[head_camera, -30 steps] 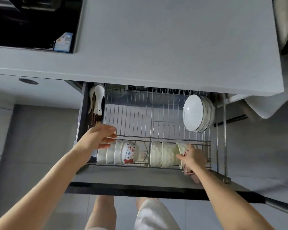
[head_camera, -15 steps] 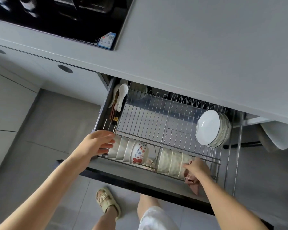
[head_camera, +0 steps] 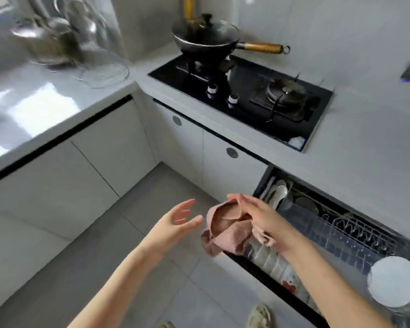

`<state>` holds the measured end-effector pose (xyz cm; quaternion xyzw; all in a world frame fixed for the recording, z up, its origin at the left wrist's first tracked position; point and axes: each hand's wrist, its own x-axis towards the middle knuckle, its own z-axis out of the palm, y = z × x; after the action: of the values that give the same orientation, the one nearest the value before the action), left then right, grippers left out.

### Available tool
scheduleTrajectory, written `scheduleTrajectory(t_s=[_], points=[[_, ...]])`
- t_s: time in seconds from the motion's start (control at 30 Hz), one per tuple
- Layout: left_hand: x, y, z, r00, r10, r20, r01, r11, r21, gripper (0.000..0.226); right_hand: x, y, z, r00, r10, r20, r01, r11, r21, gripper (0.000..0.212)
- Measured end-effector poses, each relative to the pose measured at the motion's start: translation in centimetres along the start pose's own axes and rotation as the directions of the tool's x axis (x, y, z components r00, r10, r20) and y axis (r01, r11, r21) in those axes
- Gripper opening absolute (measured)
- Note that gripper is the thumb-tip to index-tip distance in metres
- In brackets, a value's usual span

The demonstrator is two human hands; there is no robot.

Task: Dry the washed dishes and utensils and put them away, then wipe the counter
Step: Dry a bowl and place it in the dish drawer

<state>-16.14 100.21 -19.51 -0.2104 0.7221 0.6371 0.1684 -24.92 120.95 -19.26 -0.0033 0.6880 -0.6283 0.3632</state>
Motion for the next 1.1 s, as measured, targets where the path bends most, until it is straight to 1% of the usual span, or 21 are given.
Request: scheduleTrajectory(t_s=[0.03, 0.07, 0.1, 0.17, 0.23, 0.3, 0.33, 0.37, 0.43, 0.5, 0.57, 0.6, 0.63, 0.7, 0.73, 0.77, 0.83, 0.9, 1.0, 1.07, 1.1], points=[[-0.9, -0.1, -2.1, 0.999, 0.029, 0.013, -0.028, 0.998, -0.050, 0.074, 0.9, -1.2, 3.1, 0.995, -0.033, 0.093, 0.032, 0.999, 0.012, 0.046], [-1.9, -0.3, -4.3, 0.998, 0.057, 0.003, -0.056, 0.993, -0.107, 0.067, 1.9, -2.3, 5.9, 0.980, -0.051, 0.193, 0.049, 0.999, 0.015, 0.049], [-2.8, -0.5, -6.4, 0.996, 0.084, -0.041, -0.090, 0.982, -0.164, 0.059, 2.7, -3.4, 8.6, 0.962, -0.065, 0.264, 0.062, 0.998, 0.017, 0.050], [-4.4, -1.0, -10.9, 0.970, 0.114, -0.215, -0.167, 0.953, -0.251, 0.044, 4.8, -5.3, 13.6, 0.952, -0.100, 0.290, 0.097, 0.995, 0.025, 0.042], [-5.6, -1.4, -14.9, 0.899, 0.123, -0.420, -0.246, 0.935, -0.255, 0.027, 6.4, -6.8, 18.5, 0.962, -0.144, 0.231, 0.152, 0.988, -0.018, 0.032], [-6.3, -1.4, -18.6, 0.809, 0.140, -0.571, -0.314, 0.924, -0.219, 0.015, 8.5, -7.1, 23.3, 0.969, -0.148, 0.197, 0.172, 0.979, -0.112, 0.018], [-6.5, -1.4, -20.3, 0.761, 0.144, -0.632, -0.340, 0.919, -0.200, 0.012, 9.4, -7.4, 25.7, 0.972, -0.140, 0.189, 0.166, 0.978, -0.130, 0.019], [-6.5, -1.3, -22.0, 0.715, 0.139, -0.685, -0.357, 0.915, -0.187, 0.010, 10.1, -7.8, 28.1, 0.973, -0.120, 0.199, 0.145, 0.982, -0.120, 0.026], [-6.3, -1.1, -25.4, 0.657, 0.097, -0.747, -0.363, 0.910, -0.200, 0.003, 11.8, -8.9, 32.4, 0.947, -0.064, 0.314, 0.081, 0.996, -0.041, 0.043], [-6.2, -0.6, -28.5, 0.658, 0.068, -0.750, -0.358, 0.905, -0.232, 0.005, 13.6, -10.3, 36.4, 0.889, -0.078, 0.452, 0.069, 0.997, 0.036, 0.058], [-5.9, -0.1, -31.5, 0.703, 0.079, -0.706, -0.349, 0.904, -0.246, 0.012, 16.2, -11.5, 40.4, 0.860, -0.130, 0.494, 0.100, 0.991, 0.087, 0.075], [-5.6, 0.2, -33.0, 0.734, 0.098, -0.672, -0.345, 0.906, -0.245, 0.015, 17.7, -12.1, 42.2, 0.853, -0.139, 0.503, 0.088, 0.988, 0.124, 0.075], [-5.3, 0.5, -34.7, 0.763, 0.127, -0.633, -0.351, 0.905, -0.242, 0.017, 19.2, -12.9, 44.0, 0.851, -0.145, 0.505, 0.066, 0.983, 0.171, 0.069], [-4.4, 0.7, -38.7, 0.796, 0.155, -0.585, -0.361, 0.897, -0.255, 0.020, 22.4, -14.5, 47.3, 0.846, -0.132, 0.517, 0.007, 0.972, 0.237, 0.048], [-3.9, 0.8, -40.9, 0.795, 0.136, -0.592, -0.353, 0.897, -0.267, 0.020, 24.1, -15.5, 48.8, 0.840, -0.126, 0.528, -0.014, 0.967, 0.253, 0.036], [-3.2, 0.7, -43.3, 0.772, 0.100, -0.627, -0.348, 0.892, -0.287, 0.018, 26.0, -16.4, 50.2, 0.831, -0.123, 0.542, -0.026, 0.966, 0.259, 0.028], [-1.4, -0.1, -48.3, 0.680, -0.025, -0.733, -0.394, 0.830, -0.395, 0.011, 29.9, -18.4, 52.4, 0.826, -0.097, 0.556, -0.027, 0.977, 0.210, 0.025], [0.7, -1.1, -53.1, 0.570, -0.215, -0.793, -0.398, 0.773, -0.495, 0.008, 33.4, -20.7, 54.1, 0.829, -0.075, 0.555, 0.007, 0.992, 0.124, 0.031], [4.2, -3.4, -58.8, 0.461, -0.461, -0.758, -0.359, 0.685, -0.634, 0.006, 38.0, -23.6, 56.5, 0.819, -0.078, 0.569, 0.076, 0.997, 0.028, 0.039], [6.8, -4.9, -62.1, 0.421, -0.557, -0.716, -0.328, 0.642, -0.693, 0.016, 40.7, -25.1, 58.1, 0.817, -0.100, 0.567, 0.127, 0.992, -0.008, 0.042], [8.0, -5.5, -63.6, 0.417, -0.589, -0.692, -0.324, 0.615, -0.719, 0.021, 41.9, -25.7, 58.9, 0.817, -0.114, 0.565, 0.159, 0.987, -0.031, 0.043]])
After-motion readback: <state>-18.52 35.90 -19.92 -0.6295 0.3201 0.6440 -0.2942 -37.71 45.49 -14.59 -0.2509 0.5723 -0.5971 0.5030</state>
